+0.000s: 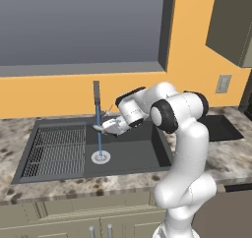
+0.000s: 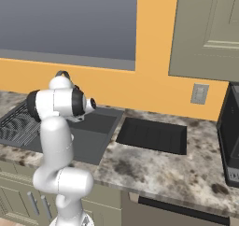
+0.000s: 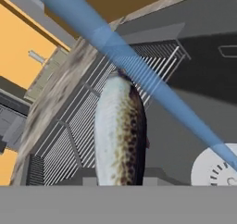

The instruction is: Take the fish out of the fridge, briefly rinse it in the sink, and place it on the tray next to the sink.

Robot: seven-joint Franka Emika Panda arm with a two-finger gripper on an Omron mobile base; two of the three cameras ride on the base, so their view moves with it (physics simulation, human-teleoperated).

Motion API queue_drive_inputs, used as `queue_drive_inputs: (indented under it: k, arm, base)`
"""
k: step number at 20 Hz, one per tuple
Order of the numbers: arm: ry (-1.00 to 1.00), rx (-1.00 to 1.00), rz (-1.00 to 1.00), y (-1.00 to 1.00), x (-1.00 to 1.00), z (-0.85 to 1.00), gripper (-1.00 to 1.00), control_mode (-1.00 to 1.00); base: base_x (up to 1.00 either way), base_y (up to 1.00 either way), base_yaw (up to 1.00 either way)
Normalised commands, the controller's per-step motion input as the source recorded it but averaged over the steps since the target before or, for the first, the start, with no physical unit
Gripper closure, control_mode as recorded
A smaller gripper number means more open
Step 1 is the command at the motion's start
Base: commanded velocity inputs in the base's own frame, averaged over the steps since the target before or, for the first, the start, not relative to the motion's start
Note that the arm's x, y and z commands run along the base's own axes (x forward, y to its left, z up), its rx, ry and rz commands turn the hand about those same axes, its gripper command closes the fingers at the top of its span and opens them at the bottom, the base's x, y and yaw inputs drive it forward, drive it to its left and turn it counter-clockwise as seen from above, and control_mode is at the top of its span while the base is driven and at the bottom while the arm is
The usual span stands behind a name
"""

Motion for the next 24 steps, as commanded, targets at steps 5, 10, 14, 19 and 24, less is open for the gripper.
queue_drive_inputs:
  k: [5,10,14,19,24]
  arm:
    - [-0.12,0.0,-0.15,-0.05,0.38,0.01,1.0,-1.0]
    - [-0.09,0.0,-0.13,0.0,0.3,0.0,1.0,-1.0]
    - [0.01,0.0,0.0,0.0,0.08,0.0,1.0,-1.0]
    - [-0.01,0.0,0.06,0.06,-0.27,0.01,1.0,-1.0]
    - [-0.01,0.0,0.17,0.08,-0.44,0.03,1.0,-1.0]
  base:
    - [0.0,0.0,0.0]
    - [0.0,0.0,0.0]
    - [0.0,0.0,0.0]
    - [0.0,0.0,0.0]
    - [0.0,0.0,0.0]
